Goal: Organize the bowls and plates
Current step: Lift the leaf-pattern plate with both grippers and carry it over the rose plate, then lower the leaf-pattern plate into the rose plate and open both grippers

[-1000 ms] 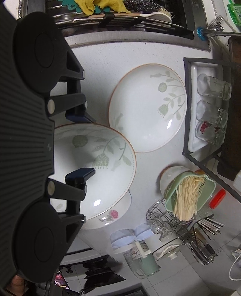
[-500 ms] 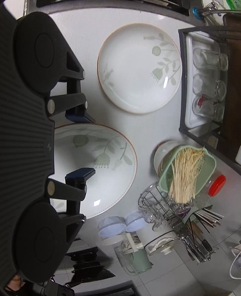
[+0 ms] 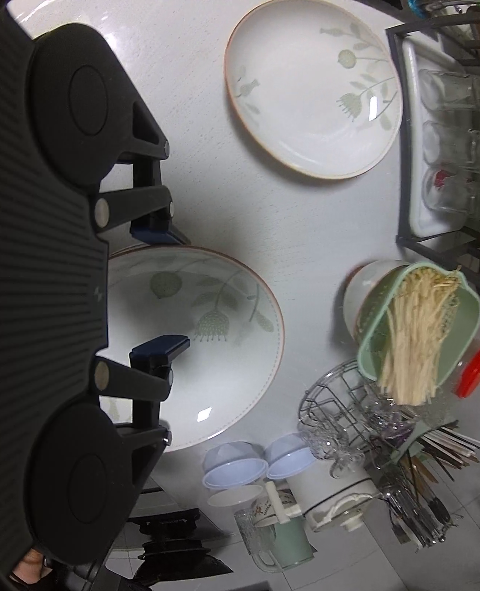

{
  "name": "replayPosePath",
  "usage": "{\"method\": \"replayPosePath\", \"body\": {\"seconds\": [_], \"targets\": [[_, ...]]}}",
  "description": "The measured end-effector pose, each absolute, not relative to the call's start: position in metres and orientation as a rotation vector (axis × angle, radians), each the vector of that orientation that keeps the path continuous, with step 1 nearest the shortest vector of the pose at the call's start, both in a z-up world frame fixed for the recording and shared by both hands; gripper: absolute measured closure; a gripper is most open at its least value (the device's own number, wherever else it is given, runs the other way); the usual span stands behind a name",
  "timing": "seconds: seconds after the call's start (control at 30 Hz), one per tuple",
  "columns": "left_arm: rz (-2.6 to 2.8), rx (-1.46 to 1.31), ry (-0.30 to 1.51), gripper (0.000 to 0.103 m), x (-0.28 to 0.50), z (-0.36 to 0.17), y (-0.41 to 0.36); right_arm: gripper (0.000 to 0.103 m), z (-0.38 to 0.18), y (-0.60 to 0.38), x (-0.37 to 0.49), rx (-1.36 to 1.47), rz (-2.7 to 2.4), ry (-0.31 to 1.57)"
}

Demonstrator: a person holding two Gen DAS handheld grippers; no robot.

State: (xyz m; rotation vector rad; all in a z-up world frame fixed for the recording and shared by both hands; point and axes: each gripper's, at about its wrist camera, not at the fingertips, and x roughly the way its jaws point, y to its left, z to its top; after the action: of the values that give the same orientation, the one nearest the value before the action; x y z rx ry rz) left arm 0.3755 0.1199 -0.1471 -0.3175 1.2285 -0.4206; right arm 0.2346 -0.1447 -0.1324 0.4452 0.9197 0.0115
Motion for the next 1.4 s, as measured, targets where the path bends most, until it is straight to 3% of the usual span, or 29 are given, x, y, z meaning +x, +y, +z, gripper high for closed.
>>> {"method": "replayPosePath", "body": {"seconds": [0.7,1.4], "targets": [[-0.292,-0.273,1.382,0.047,0.387,-0.183,0.081,0.090,-0.166,-0.168,0.262,0.333,0.058,1.060],[-0.280,-0.287,1.302,0.045,0.368,-0.157,0.095,0.091,-0.171,-0.170,0.263,0.332,0.041,1.035]]}}
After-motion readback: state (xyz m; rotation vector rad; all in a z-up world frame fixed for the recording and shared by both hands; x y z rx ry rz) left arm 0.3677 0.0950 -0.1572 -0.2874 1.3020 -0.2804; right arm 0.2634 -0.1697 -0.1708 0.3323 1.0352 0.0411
